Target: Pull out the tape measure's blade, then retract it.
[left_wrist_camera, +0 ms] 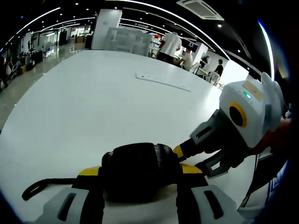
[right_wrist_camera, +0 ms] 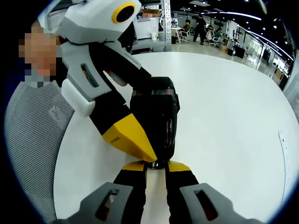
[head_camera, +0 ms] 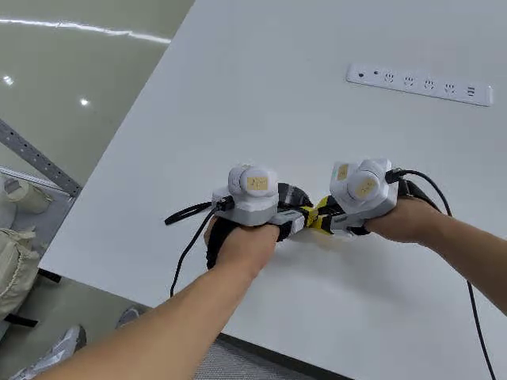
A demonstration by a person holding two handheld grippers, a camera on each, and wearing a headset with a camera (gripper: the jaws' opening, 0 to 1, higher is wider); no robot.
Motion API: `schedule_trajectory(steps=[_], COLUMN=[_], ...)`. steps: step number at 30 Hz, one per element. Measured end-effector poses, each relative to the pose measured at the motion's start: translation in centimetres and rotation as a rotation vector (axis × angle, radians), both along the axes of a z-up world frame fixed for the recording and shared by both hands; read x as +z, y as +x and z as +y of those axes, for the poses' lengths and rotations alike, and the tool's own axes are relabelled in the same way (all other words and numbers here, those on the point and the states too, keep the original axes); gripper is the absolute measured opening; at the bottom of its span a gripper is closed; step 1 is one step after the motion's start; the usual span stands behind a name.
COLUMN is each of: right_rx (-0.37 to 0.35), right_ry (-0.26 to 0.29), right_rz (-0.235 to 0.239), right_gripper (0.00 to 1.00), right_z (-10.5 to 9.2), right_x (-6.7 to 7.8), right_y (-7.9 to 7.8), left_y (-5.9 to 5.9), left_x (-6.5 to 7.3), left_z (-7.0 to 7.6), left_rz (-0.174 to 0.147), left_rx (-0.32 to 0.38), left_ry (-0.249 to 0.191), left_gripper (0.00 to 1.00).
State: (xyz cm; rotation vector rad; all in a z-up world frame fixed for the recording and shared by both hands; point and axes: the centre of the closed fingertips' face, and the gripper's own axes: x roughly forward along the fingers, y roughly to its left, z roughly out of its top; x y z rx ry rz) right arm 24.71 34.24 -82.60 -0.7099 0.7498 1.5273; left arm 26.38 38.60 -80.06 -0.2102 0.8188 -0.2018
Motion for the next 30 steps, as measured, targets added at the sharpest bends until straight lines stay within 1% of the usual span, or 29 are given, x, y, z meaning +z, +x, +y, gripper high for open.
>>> schedule_trajectory(steps=[4, 8, 12, 14, 16, 17, 18, 19, 20, 22, 23, 25, 27, 30], right_rx=[0.007, 0.006, -0.008, -0.026, -0.059, -0.094, -0.113, -0.128, -0.152, -0.195, -0.198, -0.218, -0.256, -0.293], right_ry=[-0.006, 0.004, 0.012, 0.017, 0.032, 0.049, 0.057, 0.061, 0.067, 0.093, 0.091, 0.101, 0.113, 0.124], right_rz=[-0.006, -0.007, -0.011, -0.011, -0.01, 0.011, 0.019, 0.016, 0.013, 0.032, 0.019, 0.014, 0.025, 0.035], right_gripper=[0.12, 0.12, 0.13, 0.13, 0.15, 0.16, 0.18, 0.19, 0.21, 0.26, 0.26, 0.26, 0.28, 0.32], right_z=[0.0, -0.1, 0.0, 0.0, 0.0, 0.1, 0.1, 0.1, 0.0, 0.2, 0.0, -0.1, -0.3, -0.7], right_x=[-0.1, -0.1, -0.1, -0.1, -0.1, 0.0, 0.0, 0.1, 0.1, 0.4, 0.6, 0.9, 1.3, 2.0], right_y=[0.0, 0.0, 0.0, 0.1, 0.2, 0.1, 0.1, 0.2, 0.4, 0.3, 0.4, 0.5, 0.6, 0.5], left_y=[0.0, 0.0, 0.0, -0.1, -0.2, -0.2, -0.2, -0.2, -0.2, -0.3, -0.4, -0.9, -1.3, -2.1], left_x=[0.0, 0.0, 0.0, 0.0, 0.1, 0.3, 0.4, 0.6, 0.8, 1.0, 1.1, 1.1, 1.1, 1.2], left_z=[0.0, 0.0, 0.0, 0.0, 0.1, 0.2, 0.4, 0.5, 0.7, 1.0, 1.1, 1.1, 1.7, 2.1], left_rz=[0.0, -0.004, -0.013, -0.018, -0.02, -0.025, -0.03, -0.032, -0.042, -0.048, -0.05, -0.032, -0.032, -0.025], left_rx=[-0.002, 0.001, 0.001, -0.004, -0.003, 0.0, 0.006, 0.01, 0.008, 0.007, -0.001, -0.026, -0.034, -0.045], left_ry=[-0.001, -0.002, -0.001, -0.012, -0.021, -0.019, -0.014, -0.009, -0.008, -0.009, -0.01, -0.022, -0.012, -0.019], left_gripper=[0.6, 0.61, 0.62, 0.61, 0.61, 0.61, 0.63, 0.64, 0.64, 0.66, 0.68, 0.7, 0.7, 0.73])
